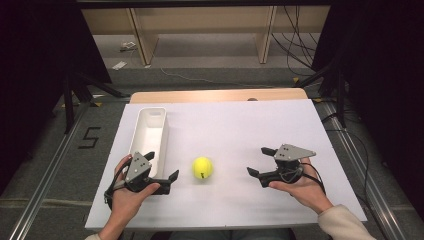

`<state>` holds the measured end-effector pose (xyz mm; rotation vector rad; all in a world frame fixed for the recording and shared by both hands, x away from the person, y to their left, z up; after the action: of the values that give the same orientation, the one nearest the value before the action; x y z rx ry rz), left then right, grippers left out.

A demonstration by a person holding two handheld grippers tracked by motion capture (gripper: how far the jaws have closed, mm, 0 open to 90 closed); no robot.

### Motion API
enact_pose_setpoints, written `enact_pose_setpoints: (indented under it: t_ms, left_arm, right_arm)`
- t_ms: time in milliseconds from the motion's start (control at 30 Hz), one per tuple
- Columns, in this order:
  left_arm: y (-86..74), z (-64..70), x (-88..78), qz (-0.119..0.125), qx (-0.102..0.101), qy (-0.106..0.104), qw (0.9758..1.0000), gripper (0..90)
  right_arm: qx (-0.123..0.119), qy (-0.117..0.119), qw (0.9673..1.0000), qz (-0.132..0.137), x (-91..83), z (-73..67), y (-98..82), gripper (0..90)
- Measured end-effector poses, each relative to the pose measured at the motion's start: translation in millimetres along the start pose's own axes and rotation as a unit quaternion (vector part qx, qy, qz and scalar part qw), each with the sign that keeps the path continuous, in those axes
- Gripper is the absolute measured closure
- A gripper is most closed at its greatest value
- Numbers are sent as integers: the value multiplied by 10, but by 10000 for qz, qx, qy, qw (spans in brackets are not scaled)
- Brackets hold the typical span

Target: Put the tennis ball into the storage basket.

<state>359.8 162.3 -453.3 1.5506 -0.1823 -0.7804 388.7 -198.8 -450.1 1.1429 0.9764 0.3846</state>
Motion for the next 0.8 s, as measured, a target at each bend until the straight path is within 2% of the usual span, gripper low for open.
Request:
enact_pose_setpoints:
  t_ms: [800]
  left_arm:
    - [8, 0, -12, 21, 19, 0, 10000, 0]
  right_arm:
    - [-161, 283, 9994, -111, 406, -180, 151, 155]
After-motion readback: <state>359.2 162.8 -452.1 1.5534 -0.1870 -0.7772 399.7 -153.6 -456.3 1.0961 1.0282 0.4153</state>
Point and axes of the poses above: each handheld gripper's, and its own axes: x roughly forward along the jaws, y roughly out of its top, z roughly to its right, the point moved 4 cm from there along x, roughly forward along the jaws, and after that the axes turned 4 degrees about -x, right-handed, at the moved point
